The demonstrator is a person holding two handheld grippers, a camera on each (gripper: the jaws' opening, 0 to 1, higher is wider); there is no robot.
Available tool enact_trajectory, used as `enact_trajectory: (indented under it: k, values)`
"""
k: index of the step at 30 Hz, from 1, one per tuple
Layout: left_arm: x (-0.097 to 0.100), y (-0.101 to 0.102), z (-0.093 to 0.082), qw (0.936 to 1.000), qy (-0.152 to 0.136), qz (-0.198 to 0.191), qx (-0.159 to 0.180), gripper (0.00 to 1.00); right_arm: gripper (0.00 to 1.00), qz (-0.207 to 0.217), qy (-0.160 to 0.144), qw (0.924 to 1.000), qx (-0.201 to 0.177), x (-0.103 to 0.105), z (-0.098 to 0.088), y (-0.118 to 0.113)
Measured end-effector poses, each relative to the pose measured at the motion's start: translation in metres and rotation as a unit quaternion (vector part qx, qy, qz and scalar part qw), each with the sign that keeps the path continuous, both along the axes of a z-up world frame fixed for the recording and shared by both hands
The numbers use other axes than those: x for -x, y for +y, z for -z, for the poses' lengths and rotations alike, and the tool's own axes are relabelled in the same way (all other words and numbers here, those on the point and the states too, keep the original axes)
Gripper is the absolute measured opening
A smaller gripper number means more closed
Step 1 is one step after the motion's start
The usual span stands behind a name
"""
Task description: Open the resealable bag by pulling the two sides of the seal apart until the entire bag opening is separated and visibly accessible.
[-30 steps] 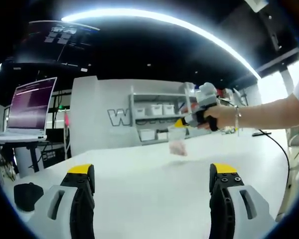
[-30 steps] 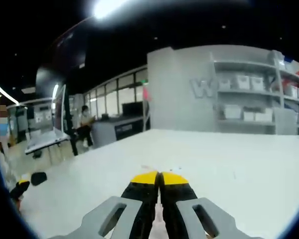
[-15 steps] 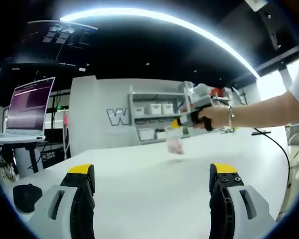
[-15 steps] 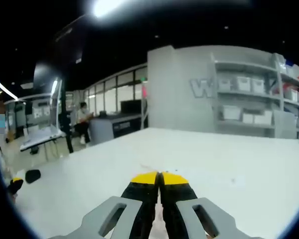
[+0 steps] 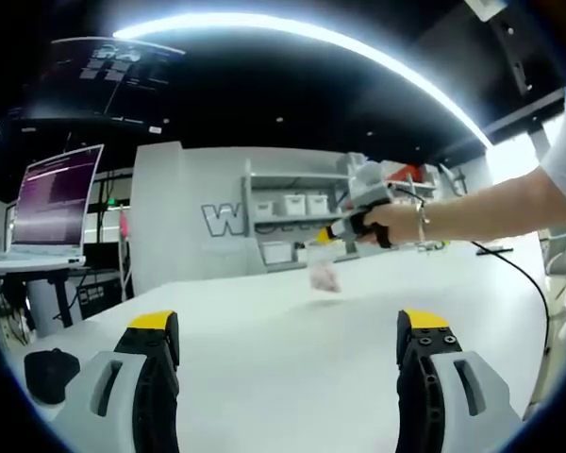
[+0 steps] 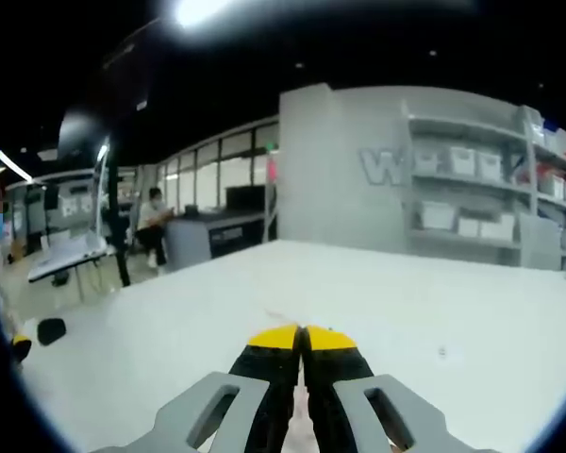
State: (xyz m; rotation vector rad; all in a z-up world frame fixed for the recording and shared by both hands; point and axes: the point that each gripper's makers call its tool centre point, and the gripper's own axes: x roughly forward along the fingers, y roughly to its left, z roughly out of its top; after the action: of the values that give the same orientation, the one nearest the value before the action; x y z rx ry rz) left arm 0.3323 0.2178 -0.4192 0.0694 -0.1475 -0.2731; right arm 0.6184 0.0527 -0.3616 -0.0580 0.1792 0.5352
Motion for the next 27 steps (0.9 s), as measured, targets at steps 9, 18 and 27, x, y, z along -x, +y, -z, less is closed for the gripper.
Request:
enact_trajectory:
  k: [9, 18, 27]
  values:
    - [-0.002, 0.001, -0.001, 1.0000, 0.002, 0.000, -0.001, 0.94, 0.00, -0.002, 0.001, 0.9999, 0.014, -0.010, 0.007, 0.007]
    - [-0.002, 0.001, -0.001, 1.0000, 0.001, 0.000, 0.001, 0.94, 0.00, 0.007, 0.000, 0.9996, 0.026, -0.018, 0.010, 0.004]
    - [-0.001, 0.000, -0.001, 1.0000, 0.003, 0.001, 0.000, 0.94, 0.00, 0.017, 0.000, 0.9995, 0.028, -0.025, 0.012, -0.001]
